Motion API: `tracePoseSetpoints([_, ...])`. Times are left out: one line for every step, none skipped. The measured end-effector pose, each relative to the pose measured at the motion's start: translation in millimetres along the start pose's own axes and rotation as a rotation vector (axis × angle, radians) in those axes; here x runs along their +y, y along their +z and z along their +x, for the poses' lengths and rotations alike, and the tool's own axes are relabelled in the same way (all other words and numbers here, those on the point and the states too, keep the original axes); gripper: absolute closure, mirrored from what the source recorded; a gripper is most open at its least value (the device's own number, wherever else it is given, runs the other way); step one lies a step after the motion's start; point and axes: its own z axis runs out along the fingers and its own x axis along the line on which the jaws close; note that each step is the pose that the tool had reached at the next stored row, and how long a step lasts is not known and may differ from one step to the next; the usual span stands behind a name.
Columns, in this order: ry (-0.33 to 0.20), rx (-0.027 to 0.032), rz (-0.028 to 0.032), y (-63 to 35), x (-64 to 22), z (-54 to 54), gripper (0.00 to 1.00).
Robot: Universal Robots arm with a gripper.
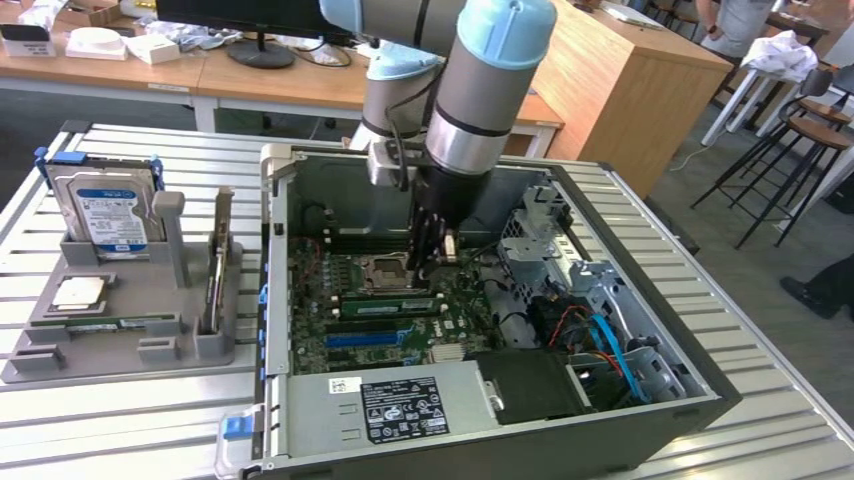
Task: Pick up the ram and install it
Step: 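Insert the ram into the slot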
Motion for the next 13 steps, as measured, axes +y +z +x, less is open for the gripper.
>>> tracePoseSetpoints([0.000,0.0000,0.0000,-2.6,0.1,0.0,0.63])
tracePoseSetpoints([0.000,-0.0001,0.0001,-5.2,0.2,0.0,0.63])
tracePoseSetpoints([0.000,0.0000,0.0000,-8.0,0.3,0.0,0.63])
tracePoseSetpoints([0.000,-0.0001,0.0000,-11.2,0.4,-0.1,0.63])
tracePoseSetpoints([0.000,-0.0001,0.0001,-14.1,0.5,-0.1,0.63])
tracePoseSetpoints([0.000,-0.0001,0.0001,-17.0,0.6,-0.1,0.63])
tracePoseSetpoints([0.000,0.0000,0.0001,-19.8,0.8,-0.1,0.63])
tracePoseSetpoints([0.000,0.0000,0.0000,-22.8,0.9,-0.1,0.63])
tracePoseSetpoints([0.000,-0.0001,0.0000,-25.8,1.0,-0.2,0.63])
tracePoseSetpoints([0.000,0.0000,0.0001,-29.0,1.1,-0.2,0.63])
tracePoseSetpoints([0.000,-0.0001,0.0000,-32.0,1.2,-0.2,0.63])
tracePoseSetpoints([0.000,-0.0001,0.0001,-34.8,1.3,-0.2,0.63])
tracePoseSetpoints([0.000,0.0000,0.0000,-37.6,1.4,-0.2,0.63])
